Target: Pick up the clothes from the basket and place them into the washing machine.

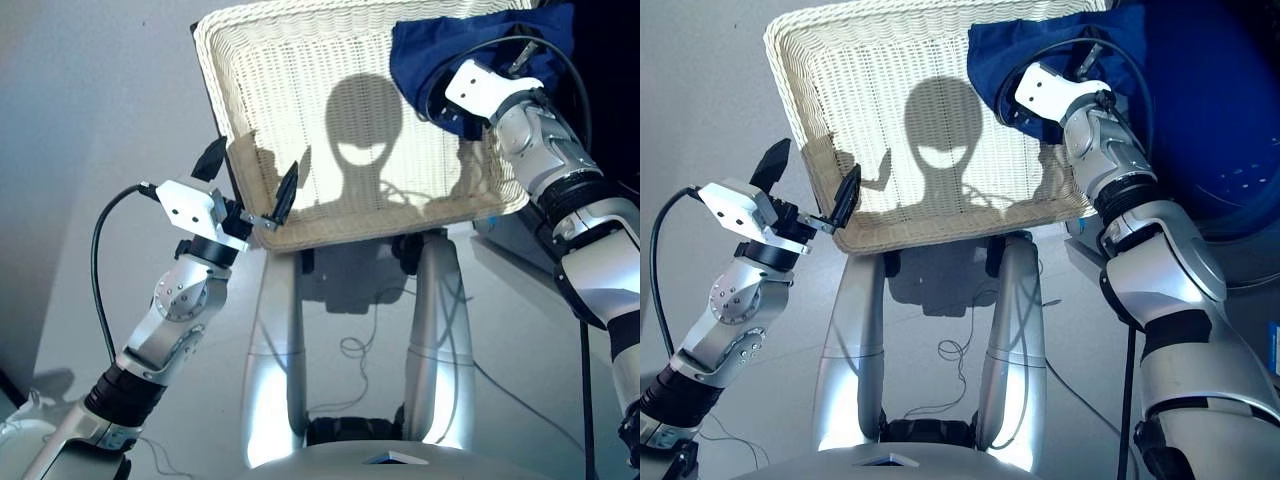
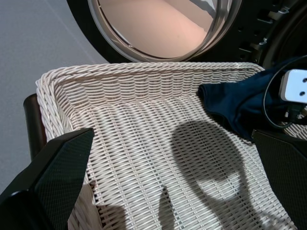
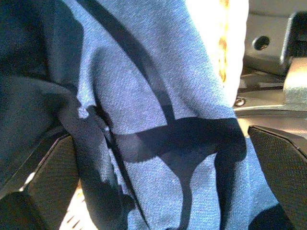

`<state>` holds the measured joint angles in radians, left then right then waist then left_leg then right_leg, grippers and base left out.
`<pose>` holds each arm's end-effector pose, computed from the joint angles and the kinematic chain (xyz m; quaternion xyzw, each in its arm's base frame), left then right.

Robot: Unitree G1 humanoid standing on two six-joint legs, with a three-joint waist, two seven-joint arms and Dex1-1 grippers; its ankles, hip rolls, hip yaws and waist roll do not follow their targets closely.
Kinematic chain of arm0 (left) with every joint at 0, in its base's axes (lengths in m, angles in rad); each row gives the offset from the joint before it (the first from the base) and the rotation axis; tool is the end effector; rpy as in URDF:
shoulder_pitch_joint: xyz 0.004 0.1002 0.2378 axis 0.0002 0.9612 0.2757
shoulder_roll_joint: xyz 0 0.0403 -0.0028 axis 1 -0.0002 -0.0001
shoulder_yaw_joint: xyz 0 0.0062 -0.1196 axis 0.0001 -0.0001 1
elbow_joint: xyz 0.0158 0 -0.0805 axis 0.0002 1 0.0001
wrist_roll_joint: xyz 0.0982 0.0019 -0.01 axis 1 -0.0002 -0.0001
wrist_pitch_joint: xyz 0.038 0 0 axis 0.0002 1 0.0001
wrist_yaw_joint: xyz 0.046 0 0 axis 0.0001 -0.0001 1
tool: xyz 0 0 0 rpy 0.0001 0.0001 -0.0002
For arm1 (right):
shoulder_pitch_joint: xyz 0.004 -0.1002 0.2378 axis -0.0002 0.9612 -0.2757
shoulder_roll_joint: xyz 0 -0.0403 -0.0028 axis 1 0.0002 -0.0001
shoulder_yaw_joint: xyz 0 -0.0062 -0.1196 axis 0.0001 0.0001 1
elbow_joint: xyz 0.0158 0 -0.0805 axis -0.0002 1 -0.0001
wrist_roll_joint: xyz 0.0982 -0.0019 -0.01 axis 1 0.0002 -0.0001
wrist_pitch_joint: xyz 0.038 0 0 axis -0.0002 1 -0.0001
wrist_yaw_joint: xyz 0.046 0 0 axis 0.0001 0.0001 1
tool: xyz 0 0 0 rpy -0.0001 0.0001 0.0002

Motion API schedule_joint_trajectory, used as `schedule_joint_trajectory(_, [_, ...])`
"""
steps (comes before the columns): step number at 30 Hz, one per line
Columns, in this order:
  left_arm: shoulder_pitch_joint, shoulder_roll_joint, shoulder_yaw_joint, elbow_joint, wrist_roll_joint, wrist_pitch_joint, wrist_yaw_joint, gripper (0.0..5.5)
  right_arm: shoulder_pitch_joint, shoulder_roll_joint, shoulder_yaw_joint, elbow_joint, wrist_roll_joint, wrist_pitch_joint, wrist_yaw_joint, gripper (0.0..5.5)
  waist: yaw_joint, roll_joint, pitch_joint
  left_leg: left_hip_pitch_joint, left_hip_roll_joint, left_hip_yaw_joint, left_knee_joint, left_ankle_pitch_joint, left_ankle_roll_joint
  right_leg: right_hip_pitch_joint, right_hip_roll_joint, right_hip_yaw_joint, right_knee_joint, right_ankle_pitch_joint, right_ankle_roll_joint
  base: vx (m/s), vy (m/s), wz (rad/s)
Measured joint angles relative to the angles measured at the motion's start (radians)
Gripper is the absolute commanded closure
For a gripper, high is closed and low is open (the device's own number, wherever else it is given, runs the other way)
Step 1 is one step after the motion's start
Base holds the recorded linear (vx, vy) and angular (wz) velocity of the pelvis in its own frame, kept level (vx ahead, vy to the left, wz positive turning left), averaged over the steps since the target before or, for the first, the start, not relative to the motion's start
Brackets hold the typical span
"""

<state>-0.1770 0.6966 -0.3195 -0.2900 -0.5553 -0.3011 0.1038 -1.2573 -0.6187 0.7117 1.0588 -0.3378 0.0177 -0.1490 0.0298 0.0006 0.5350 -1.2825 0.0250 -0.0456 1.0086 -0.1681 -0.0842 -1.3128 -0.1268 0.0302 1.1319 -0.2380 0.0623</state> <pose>0.2117 0.1914 0.1270 0.0149 -0.2519 -0.1882 0.9492 0.3839 -0.2162 0.2238 -0.6374 -0.0736 -0.0709 0.7638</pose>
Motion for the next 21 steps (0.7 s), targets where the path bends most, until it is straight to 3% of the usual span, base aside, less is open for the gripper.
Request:
schedule_joint_trajectory(4, [0.000,0.001,0.000,0.000,-0.001,-0.001,0.000,0.00,-0.002,-0.002,0.000,0.040,0.000,0.000,0.004,0.00,0.000,0.000,0.000,-0.022,-0.003,-0.003,0.009,0.000,-0.002,-0.022,-0.002,-0.002,0.012,-0.004,-0.002,0.000,0.000,0.000])
schedule_joint_trajectory(5, [0.001,0.002,0.000,0.000,-0.001,-0.001,0.000,0.00,-0.003,-0.003,0.000,0.051,0.001,0.000,0.006,0.60,0.000,0.000,0.000,-0.025,-0.005,-0.004,0.012,0.000,-0.002,-0.025,-0.004,-0.002,0.016,-0.006,-0.003,0.000,0.000,0.000])
schedule_joint_trajectory(6, [0.002,0.002,0.000,0.000,-0.001,-0.001,0.000,0.00,-0.003,-0.002,0.000,0.057,0.001,0.000,0.007,2.83,0.001,0.000,0.000,-0.027,-0.006,-0.005,0.017,-0.001,-0.002,-0.026,-0.004,-0.002,0.021,-0.009,-0.002,0.000,0.000,0.000])
schedule_joint_trajectory(7, [0.002,0.002,0.000,0.000,-0.001,-0.001,0.000,0.00,-0.005,-0.002,0.000,0.061,0.003,0.000,0.007,4.49,0.001,0.000,0.000,-0.030,-0.006,-0.007,0.021,-0.001,-0.003,-0.028,-0.004,-0.004,0.024,-0.010,-0.002,0.000,0.000,0.000])
schedule_joint_trajectory(8, [0.002,0.002,0.000,0.000,-0.001,-0.001,0.000,0.00,-0.008,-0.003,0.000,0.065,0.004,0.000,0.007,5.50,0.000,0.000,0.000,-0.033,-0.006,-0.008,0.023,-0.002,-0.003,-0.030,-0.004,-0.005,0.024,-0.010,-0.002,0.000,0.000,0.000])
schedule_joint_trajectory(21, [0.002,0.003,0.000,0.000,-0.002,-0.001,0.000,0.00,-0.018,-0.003,0.003,0.070,0.050,-0.002,0.007,5.50,0.001,0.000,0.000,-0.044,-0.008,-0.009,0.040,-0.004,-0.007,-0.042,-0.004,-0.002,0.044,-0.011,-0.003,0.000,0.000,0.000])
